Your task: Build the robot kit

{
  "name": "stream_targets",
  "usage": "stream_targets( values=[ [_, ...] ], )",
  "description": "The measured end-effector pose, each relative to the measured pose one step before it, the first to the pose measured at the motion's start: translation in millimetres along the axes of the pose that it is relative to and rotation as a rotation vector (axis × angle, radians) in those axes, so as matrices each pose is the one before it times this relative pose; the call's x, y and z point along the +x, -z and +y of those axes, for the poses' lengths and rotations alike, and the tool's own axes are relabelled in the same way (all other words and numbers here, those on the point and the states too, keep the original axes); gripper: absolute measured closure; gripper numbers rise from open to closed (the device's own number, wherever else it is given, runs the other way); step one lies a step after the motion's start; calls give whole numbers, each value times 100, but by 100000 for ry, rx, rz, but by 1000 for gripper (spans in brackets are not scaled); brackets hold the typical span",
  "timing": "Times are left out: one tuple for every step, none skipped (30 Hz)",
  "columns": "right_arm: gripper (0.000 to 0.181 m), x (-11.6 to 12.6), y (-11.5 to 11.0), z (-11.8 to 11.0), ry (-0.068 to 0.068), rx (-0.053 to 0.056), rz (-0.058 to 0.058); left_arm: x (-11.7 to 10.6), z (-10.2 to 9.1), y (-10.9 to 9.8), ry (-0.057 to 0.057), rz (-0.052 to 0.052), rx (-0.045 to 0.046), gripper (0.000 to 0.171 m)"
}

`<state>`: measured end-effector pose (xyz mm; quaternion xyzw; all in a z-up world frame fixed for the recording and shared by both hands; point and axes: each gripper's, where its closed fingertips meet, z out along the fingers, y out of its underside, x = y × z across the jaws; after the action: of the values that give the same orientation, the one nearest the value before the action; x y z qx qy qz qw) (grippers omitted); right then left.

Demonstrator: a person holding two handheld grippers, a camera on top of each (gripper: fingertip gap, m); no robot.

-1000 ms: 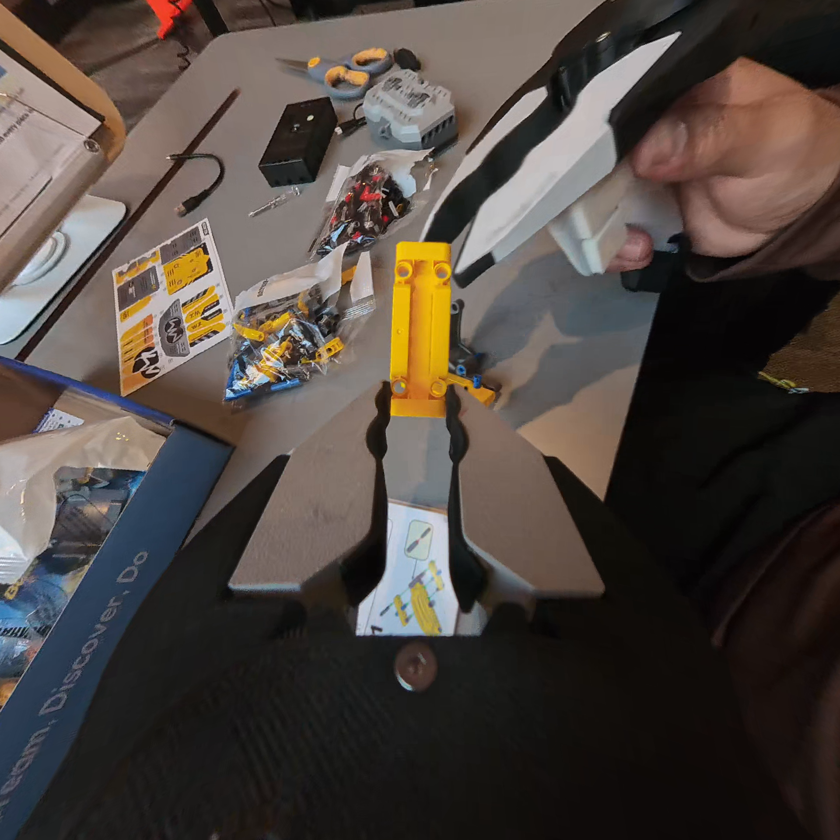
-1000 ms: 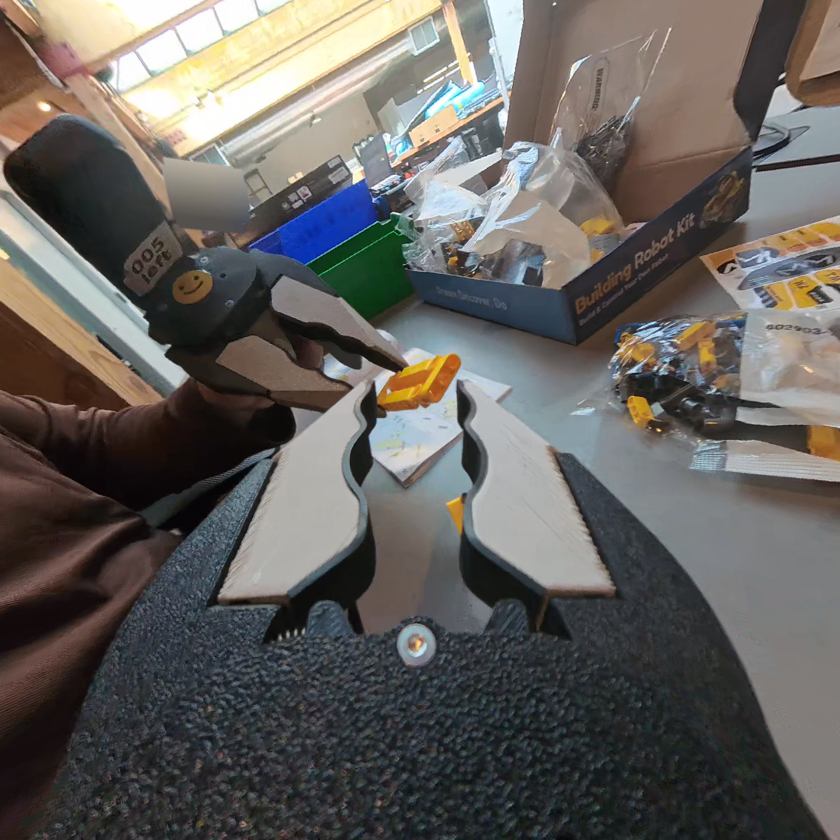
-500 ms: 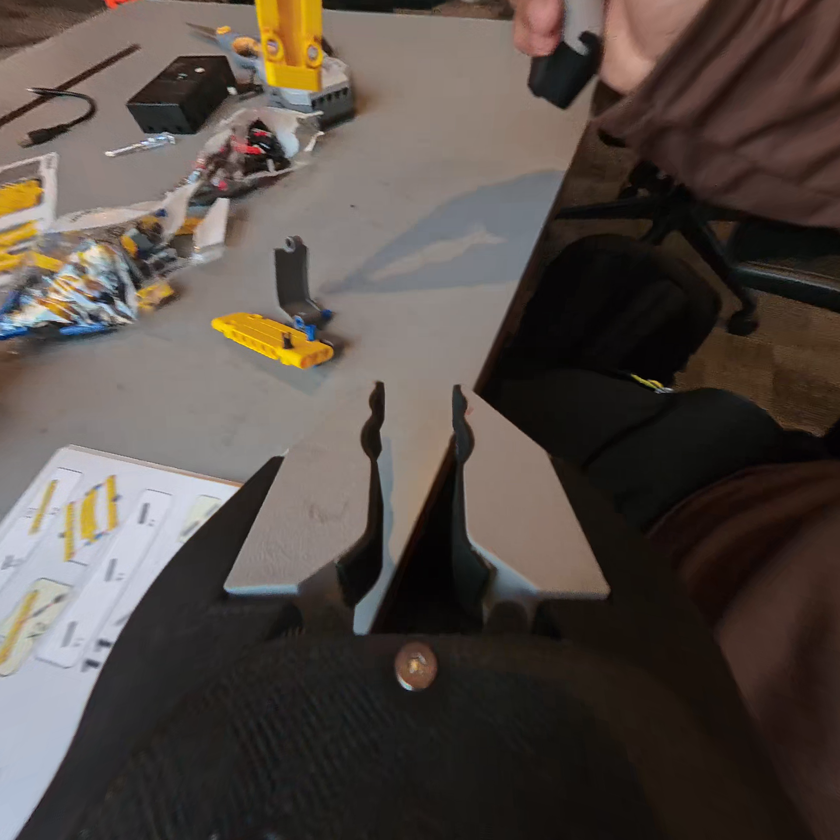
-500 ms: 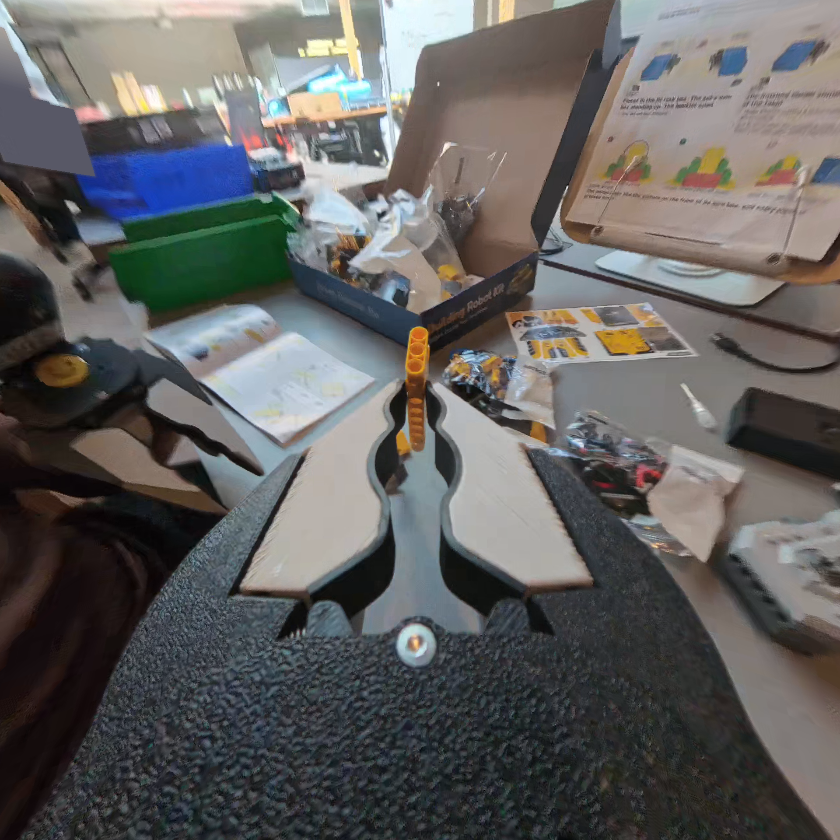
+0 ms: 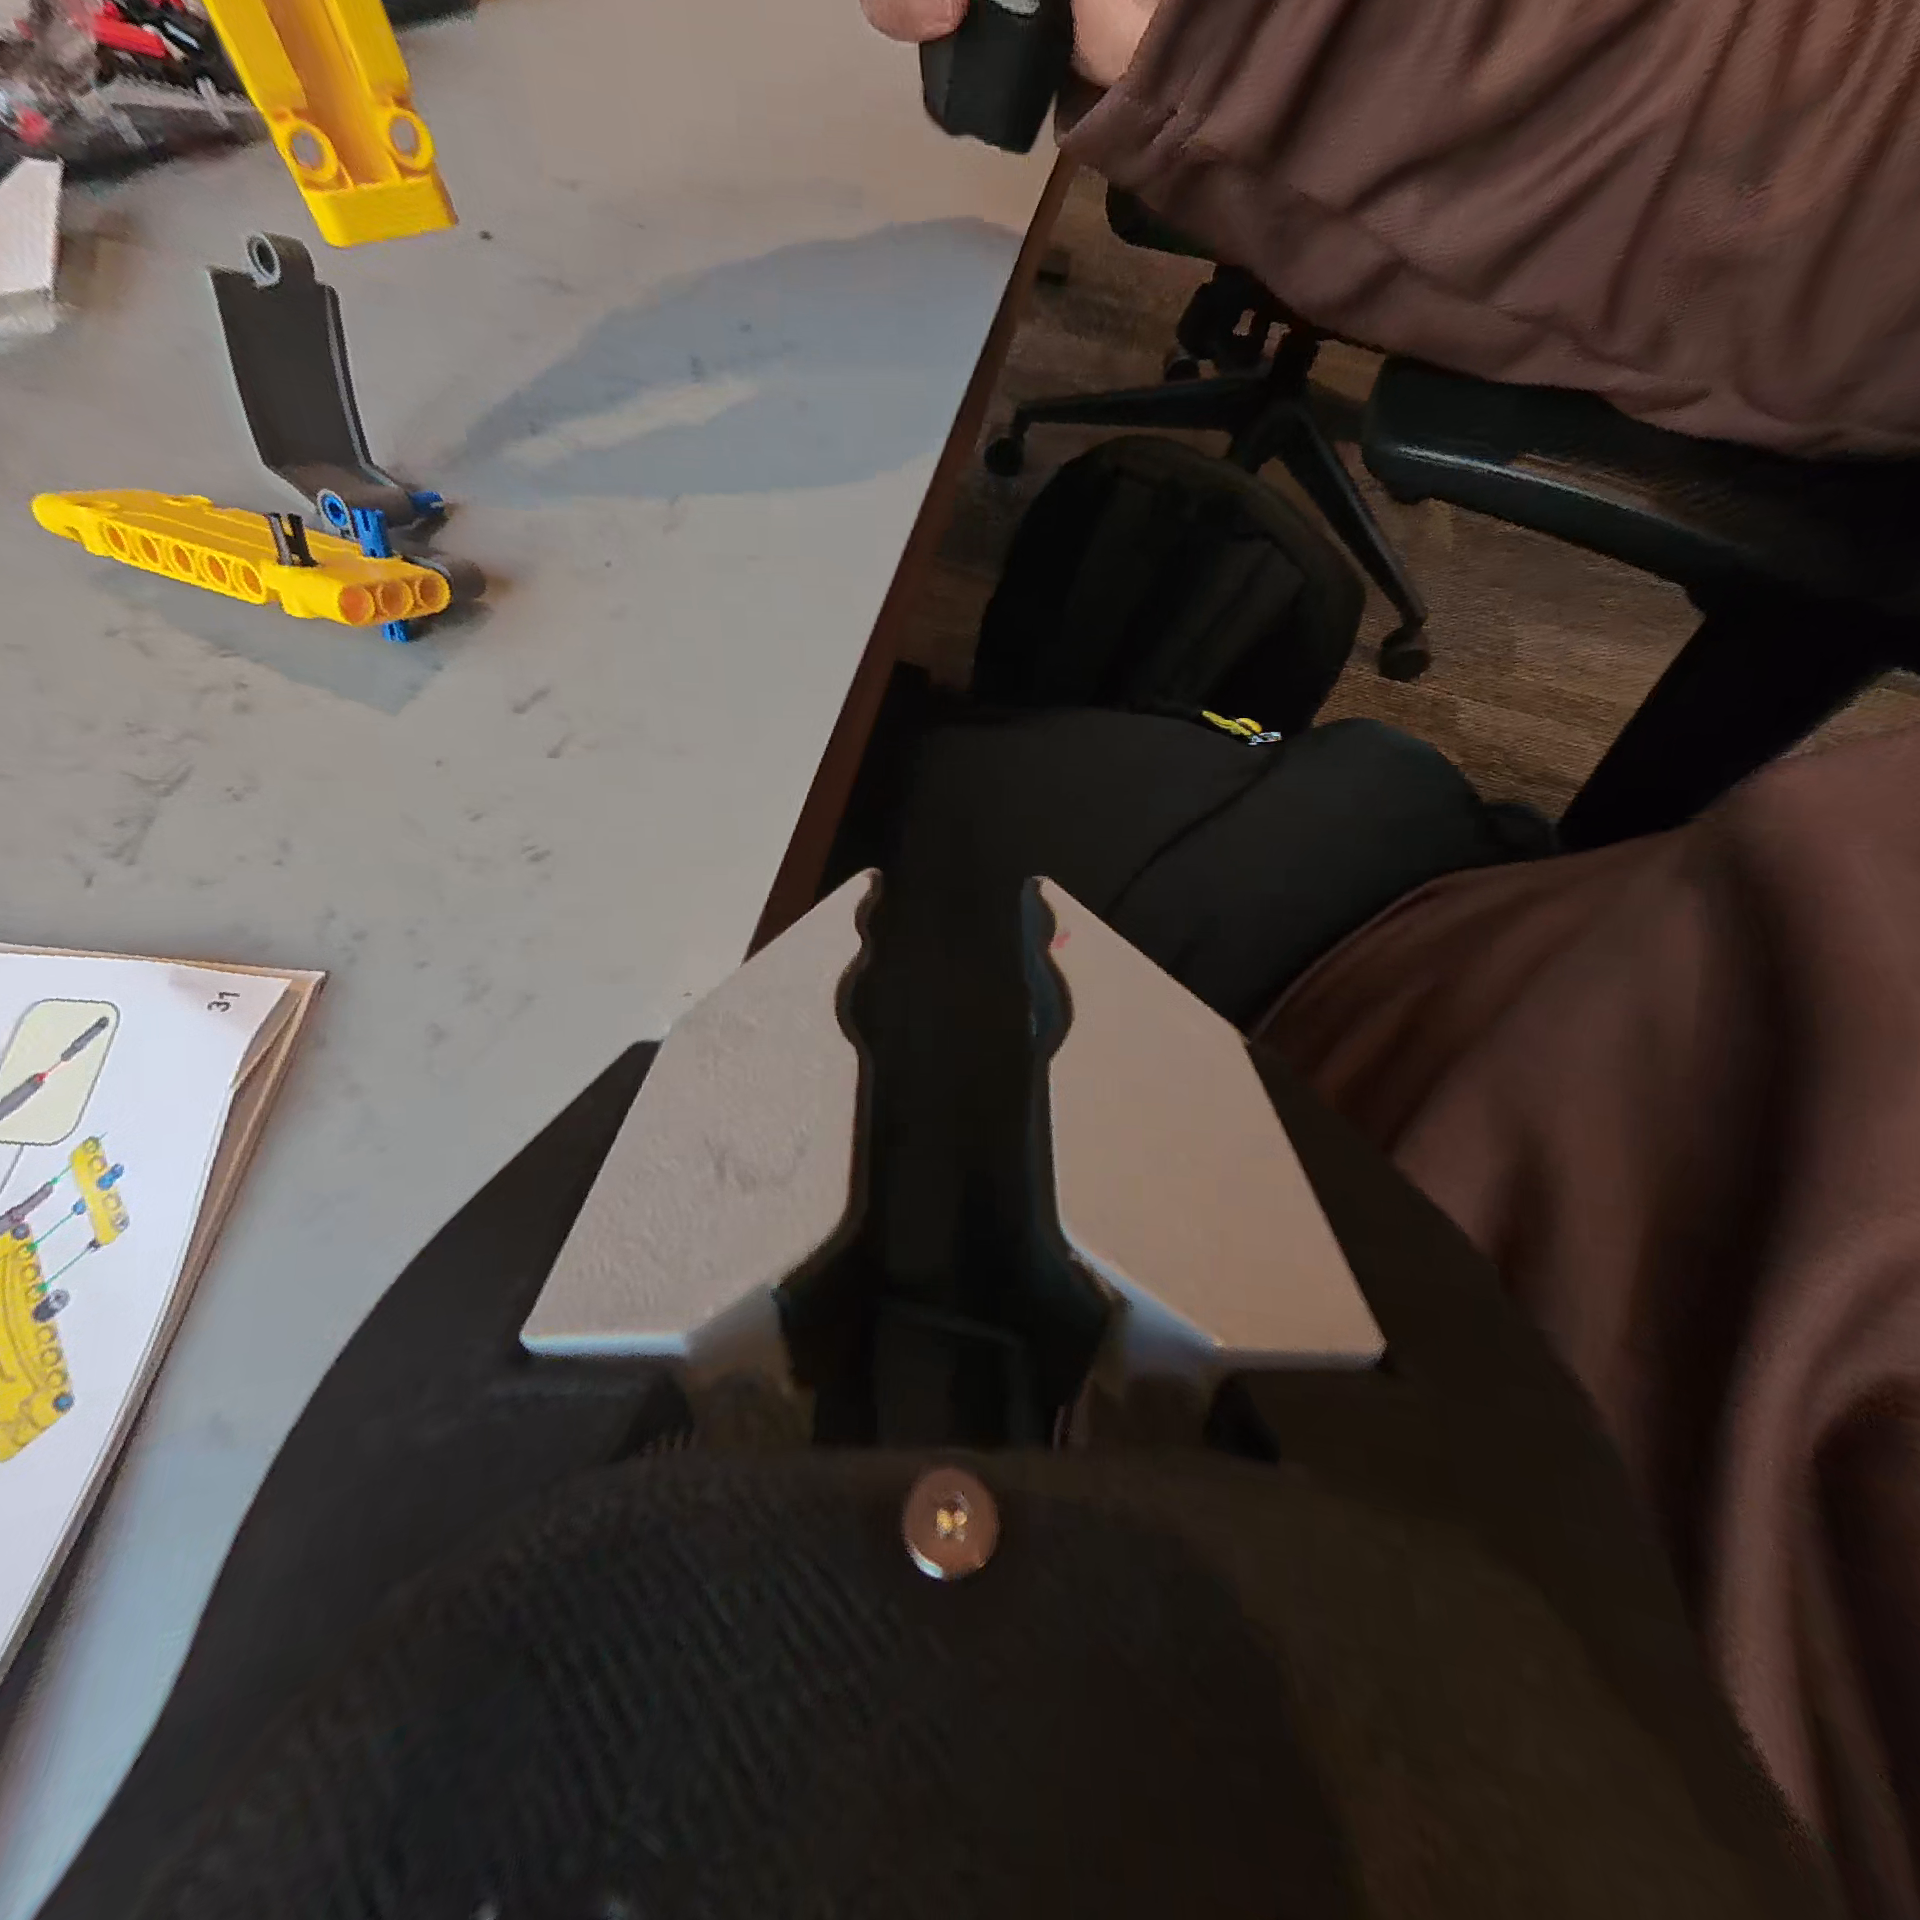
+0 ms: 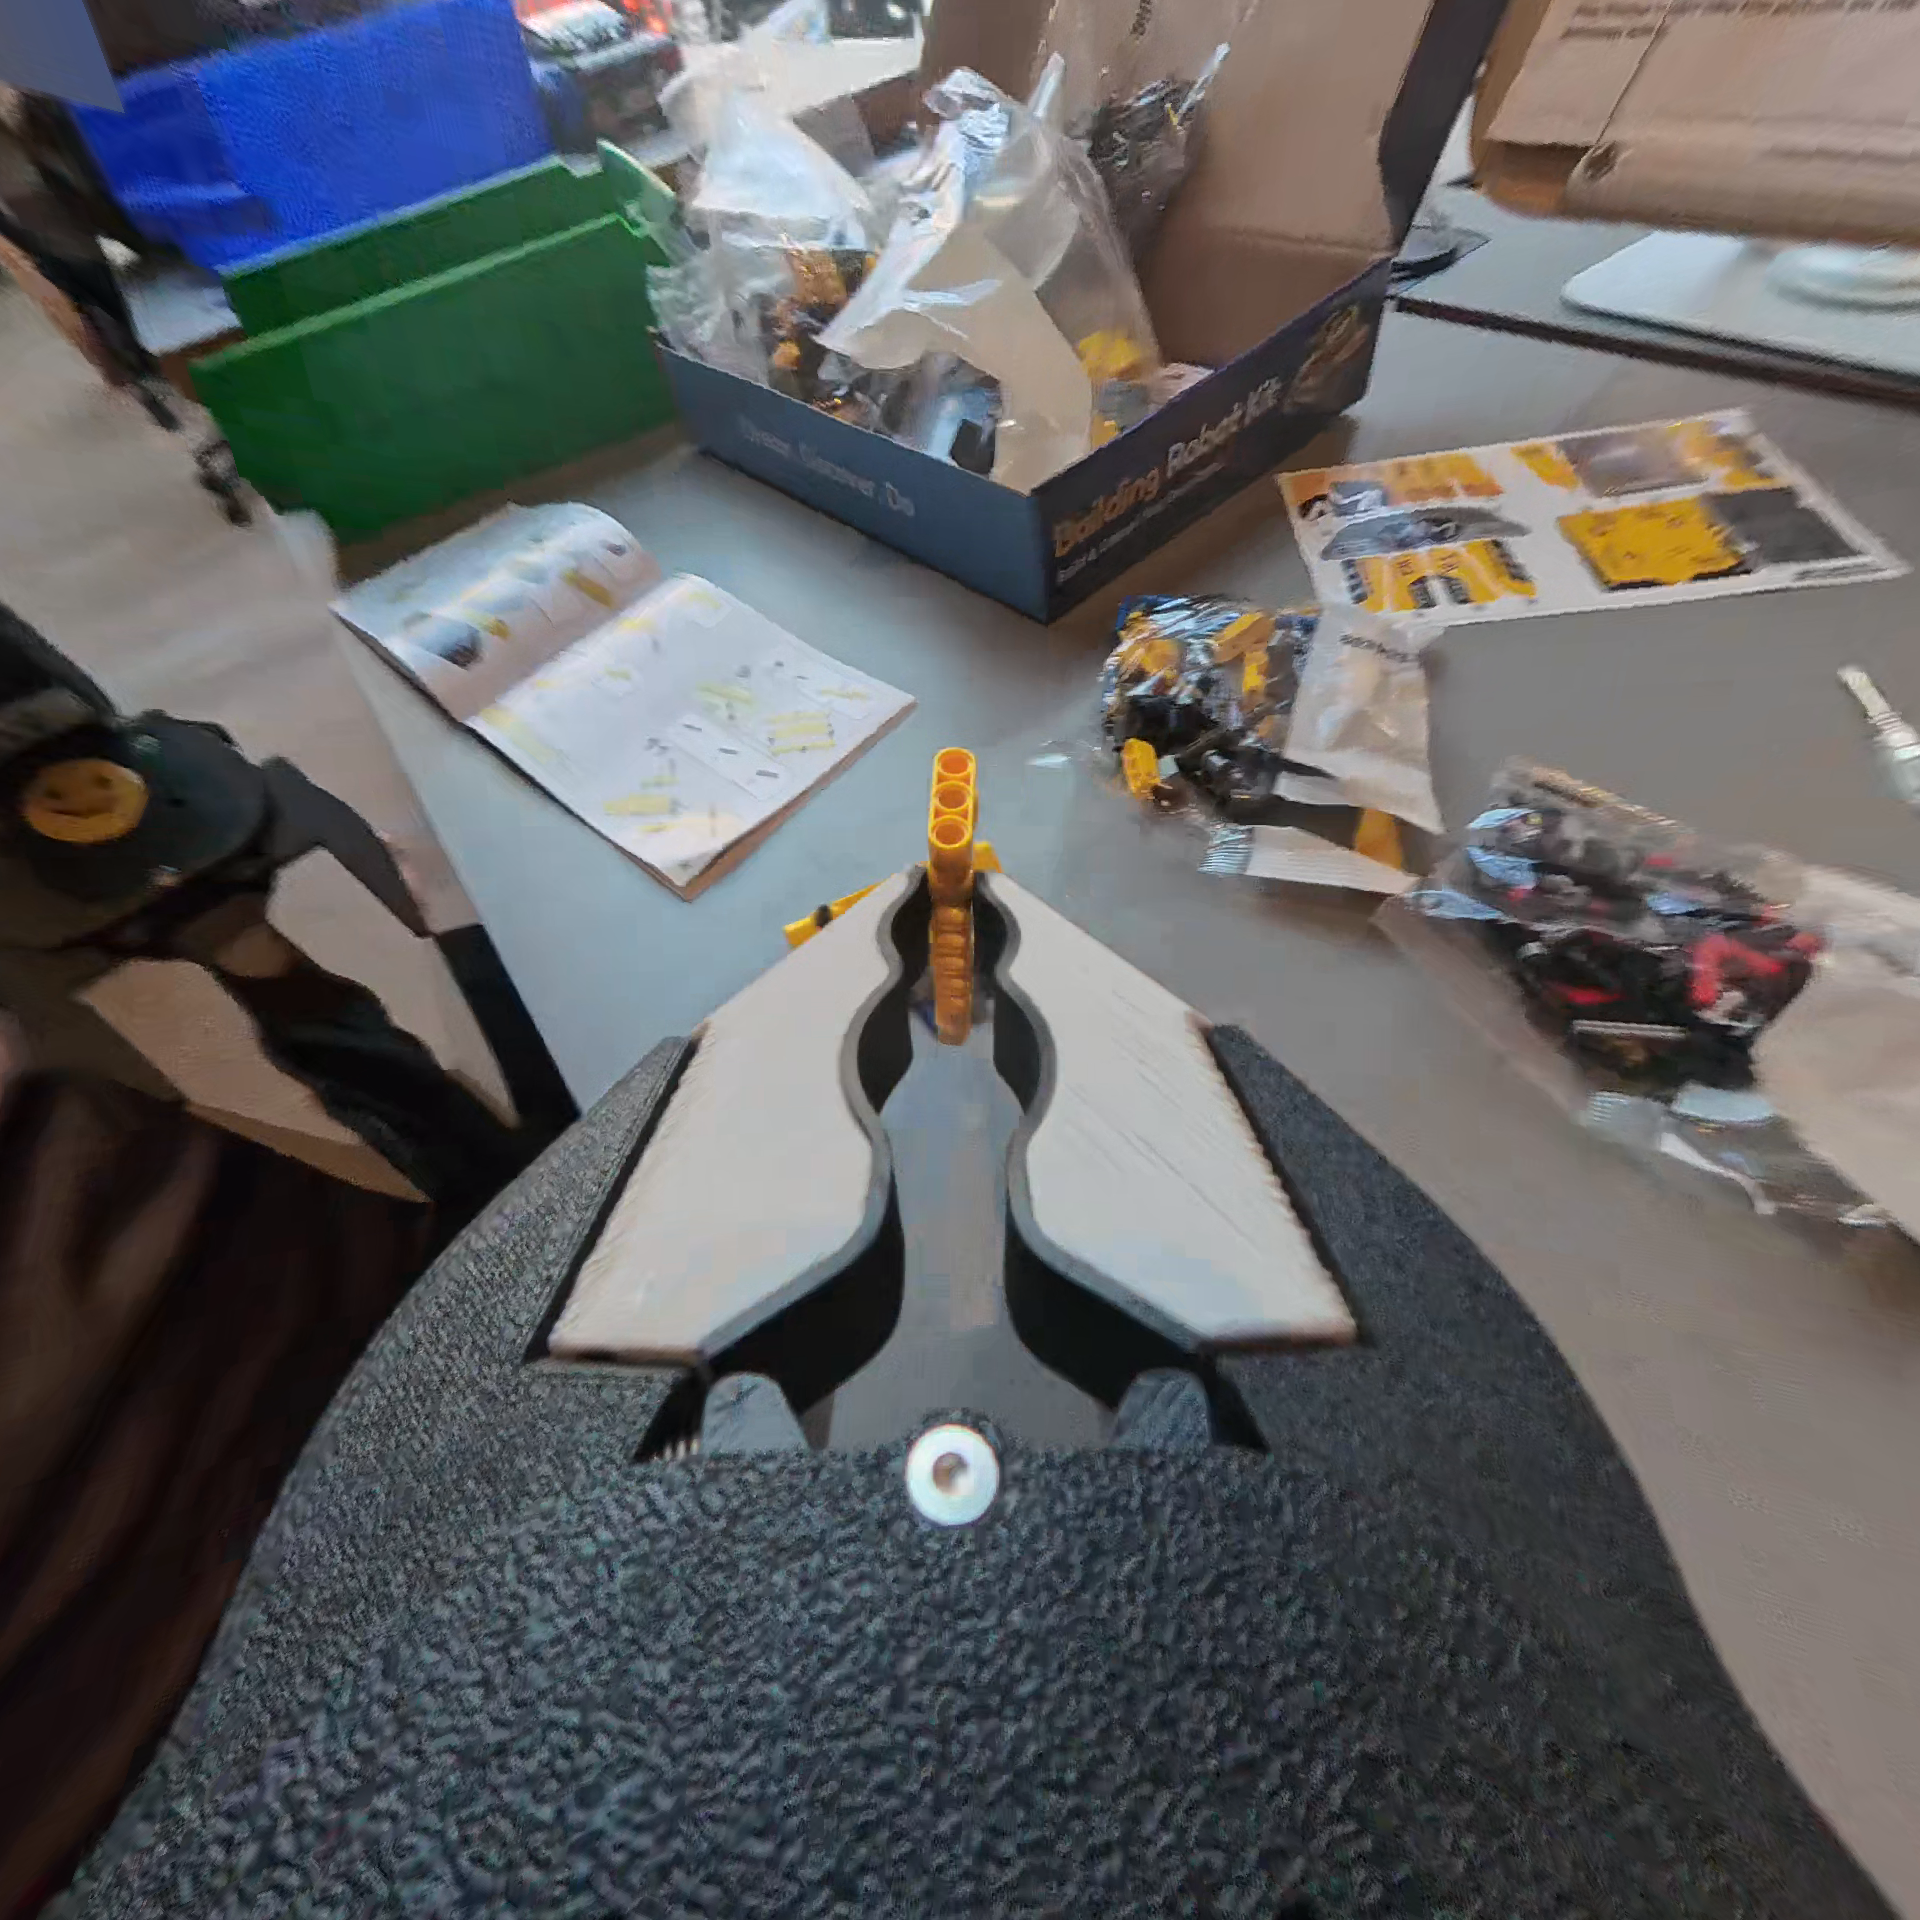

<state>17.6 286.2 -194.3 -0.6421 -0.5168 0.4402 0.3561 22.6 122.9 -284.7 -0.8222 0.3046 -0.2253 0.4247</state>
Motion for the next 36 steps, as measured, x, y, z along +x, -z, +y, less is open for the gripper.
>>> stream_targets(
  values=[
    [173,-250,-52,12,-3328,2061,-3772,93,58,-38,825,1058,-160,149],
    [173,-84,-20,53,-1011,1974,-1997,99,47,-64,442,747,-105,149],
    [174,49,40,43,944,1345,-363,90,73,-96,27,448,-371,149],
    [174,-64,100,33,2370,648,-416,69,119,-101,-234,93,-686,149],
    [174,-265,127,-2,3276,-227,-1101,46,129,-89,-415,-76,-703,149],
    [174,-257,141,32,4575,-1154,120,-6,99,-65,-384,-287,-528,150],
    [173,-275,118,90,6834,-2023,1447,-33,65,-37,-283,-306,-406,150],
    [173,-424,68,191,8793,-2880,2050,-72,62,-46,-57,-342,-391,150],
    [173,-397,-32,317,9519,-4099,3241,-70,80,-65,269,-117,-410,150],
    [173,-549,-142,491,9589,-5287,2967,-64,65,-70,695,58,-372,150],
    [173,-791,-223,547,9075,-5505,1959,11,34,-72,958,409,-186,150],
    [173,-902,-280,548,8331,-5179,1559,102,-21,-50,931,890,70,150],
    [171,-951,-308,591,7579,-5090,1057,131,-44,-62,674,869,194,150],
    [169,-1003,-332,627,6340,-5146,9,109,8,-94,352,569,11,150],
    [166,-933,-333,633,4579,-4766,-848,129,74,-159,225,486,-439,151],
    [161,-695,-300,588,2843,-4028,-711,116,159,-196,189,340,-832,151],
    [155,-343,-221,503,1289,-2881,-70,143,147,-180,-34,323,-889,151],
    [149,-145,-89,307,124,-1395,-343,166,88,-141,-439,418,-677,151],
    [145,67,51,157,-1217,-271,-505,94,32,-84,-667,-46,-272,151],
    [143,359,159,23,-2801,1033,262,38,16,-64,-657,-214,-168,151],
    [140,636,212,-50,-4613,2190,1103,1,67,-68,-442,-142,-358,151],
    [141,845,134,164,-6583,1601,1618,-43,91,-61,-73,-172,-445,151],
    [140,679,30,507,-7694,-219,188,-57,77,-54,237,21,-369,151],
    [137,178,-10,649,-6708,-1370,-2595,-38,70,-41,400,208,-367,151],
    [138,-22,62,537,-3710,-1144,-2614,-34,33,7,312,171,-222,151],
    [140,74,157,322,-134,-133,-499,-39,-9,44,98,96,50,151],
    [141,204,197,196,1919,134,899,-23,-20,50,1,42,162,152],
    [141,404,158,153,1454,-171,1310,-5,-9,41,-28,150,117,152],
    [141,444,75,78,257,-348,-64,34,10,-2,-12,364,-29,152],
    [141,377,17,-114,-426,247,-1963,114,45,-56,-74,823,-278,152],
    [143,176,-18,-342,-1128,1579,-4343,232,38,-42,-396,1446,-385,152],
    [147,-226,-86,-374,-1972,1636,-7686,207,-33,-32,-625,1021,-56,152],
    [148,-219,-225,-115,-2258,-300,-7939,93,-72,5,-739,101,188,152],
    [145,97,-373,201,-1444,-2618,-5259,90,-83,21,-1013,-12,230,151],
    [134,11,-499,470,-155,-4280,-4700,95,-86,36,-1222,-36,290,150],
    [132,-109,-567,653,494,-5564,-4461,-32,-81,53,-1188,-761,275,149]
  ],
)
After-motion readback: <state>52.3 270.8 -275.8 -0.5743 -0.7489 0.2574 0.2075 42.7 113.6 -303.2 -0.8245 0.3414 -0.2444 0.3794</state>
